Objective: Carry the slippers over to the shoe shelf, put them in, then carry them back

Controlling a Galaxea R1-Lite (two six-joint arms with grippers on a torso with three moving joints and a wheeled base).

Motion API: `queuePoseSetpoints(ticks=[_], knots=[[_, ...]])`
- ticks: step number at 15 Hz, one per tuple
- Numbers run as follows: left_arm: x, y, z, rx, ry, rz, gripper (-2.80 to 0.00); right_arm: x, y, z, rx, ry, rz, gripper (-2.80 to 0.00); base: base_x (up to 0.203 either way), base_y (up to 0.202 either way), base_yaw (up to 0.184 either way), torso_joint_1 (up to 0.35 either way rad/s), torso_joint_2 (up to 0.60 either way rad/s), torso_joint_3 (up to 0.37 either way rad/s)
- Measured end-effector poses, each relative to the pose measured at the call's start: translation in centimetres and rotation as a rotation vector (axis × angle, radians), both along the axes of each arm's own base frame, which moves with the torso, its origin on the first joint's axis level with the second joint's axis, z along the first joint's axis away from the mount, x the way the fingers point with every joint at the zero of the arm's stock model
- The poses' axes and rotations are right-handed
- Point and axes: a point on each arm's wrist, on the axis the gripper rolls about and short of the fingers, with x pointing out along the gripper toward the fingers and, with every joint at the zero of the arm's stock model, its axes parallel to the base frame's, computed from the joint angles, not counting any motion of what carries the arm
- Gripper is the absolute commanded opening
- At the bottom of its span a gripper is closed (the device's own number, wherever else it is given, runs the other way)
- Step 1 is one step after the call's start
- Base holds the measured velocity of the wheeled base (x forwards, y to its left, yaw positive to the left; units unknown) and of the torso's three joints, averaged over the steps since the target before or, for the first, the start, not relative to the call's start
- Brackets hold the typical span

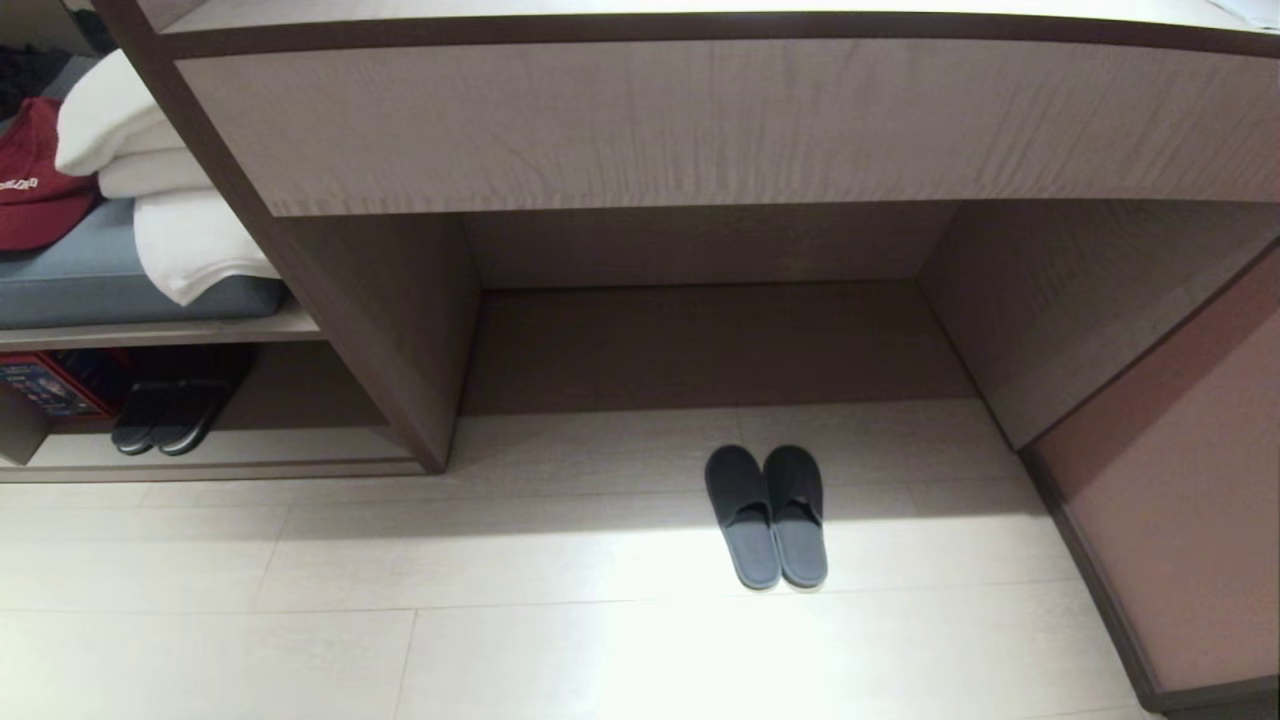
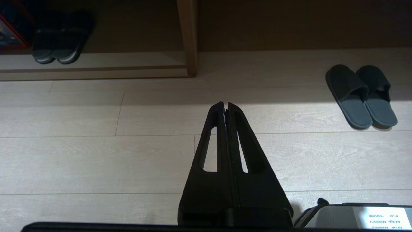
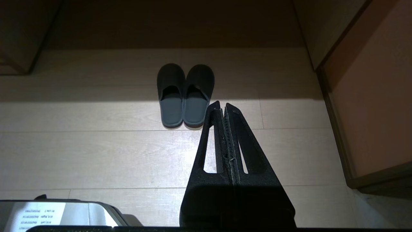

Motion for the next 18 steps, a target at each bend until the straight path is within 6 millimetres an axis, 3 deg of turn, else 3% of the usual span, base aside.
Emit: queuePoseSetpoints(ticks=[18], knots=[[0.00, 0.00, 0.00, 0.000, 0.000, 0.000, -2.80, 0.00, 0.00, 0.00, 0.000, 0.000, 0.001, -2.80, 0.000, 0.000, 0.000, 0.002, 0.00, 0.204]])
